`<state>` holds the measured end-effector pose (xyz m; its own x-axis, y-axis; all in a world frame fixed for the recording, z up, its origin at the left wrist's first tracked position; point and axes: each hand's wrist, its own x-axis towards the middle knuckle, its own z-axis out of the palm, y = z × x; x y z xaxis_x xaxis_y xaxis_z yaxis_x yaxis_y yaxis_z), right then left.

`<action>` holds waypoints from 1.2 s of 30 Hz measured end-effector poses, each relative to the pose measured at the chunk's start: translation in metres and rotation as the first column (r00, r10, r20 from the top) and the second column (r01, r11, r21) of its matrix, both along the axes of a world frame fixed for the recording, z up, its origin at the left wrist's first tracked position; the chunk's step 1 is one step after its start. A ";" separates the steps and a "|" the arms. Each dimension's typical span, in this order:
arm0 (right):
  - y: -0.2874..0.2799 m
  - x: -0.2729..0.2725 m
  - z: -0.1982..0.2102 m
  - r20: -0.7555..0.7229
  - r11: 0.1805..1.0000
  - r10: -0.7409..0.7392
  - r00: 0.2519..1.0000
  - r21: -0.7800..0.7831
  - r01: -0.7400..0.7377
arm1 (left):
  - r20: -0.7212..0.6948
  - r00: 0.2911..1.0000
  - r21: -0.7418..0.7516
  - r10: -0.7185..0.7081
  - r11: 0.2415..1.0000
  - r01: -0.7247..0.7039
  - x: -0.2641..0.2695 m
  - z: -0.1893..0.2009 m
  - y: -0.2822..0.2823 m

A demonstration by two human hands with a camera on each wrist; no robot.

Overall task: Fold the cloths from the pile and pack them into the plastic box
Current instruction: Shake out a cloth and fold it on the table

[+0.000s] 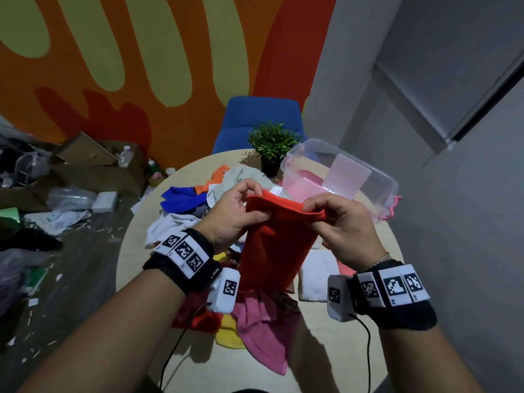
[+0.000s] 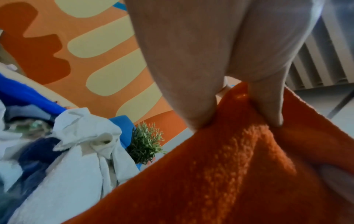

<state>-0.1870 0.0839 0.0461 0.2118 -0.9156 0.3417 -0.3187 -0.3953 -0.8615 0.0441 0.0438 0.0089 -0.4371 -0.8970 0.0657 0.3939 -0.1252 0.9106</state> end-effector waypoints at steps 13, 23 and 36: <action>-0.008 0.003 0.017 -0.164 0.974 -0.143 0.976 -0.196 0.110 | 0.312 0.868 -0.421 0.385 0.875 -0.237 0.012 0.028 -0.004; -0.011 0.001 0.028 -0.166 0.920 -0.343 0.925 -0.260 0.294 | 0.422 0.800 -0.513 0.427 0.840 -0.177 0.015 0.037 -0.002; -0.014 0.002 0.026 -0.147 0.931 -0.358 0.922 -0.138 0.339 | 0.515 0.595 -0.728 0.617 0.681 -0.076 0.025 0.055 -0.008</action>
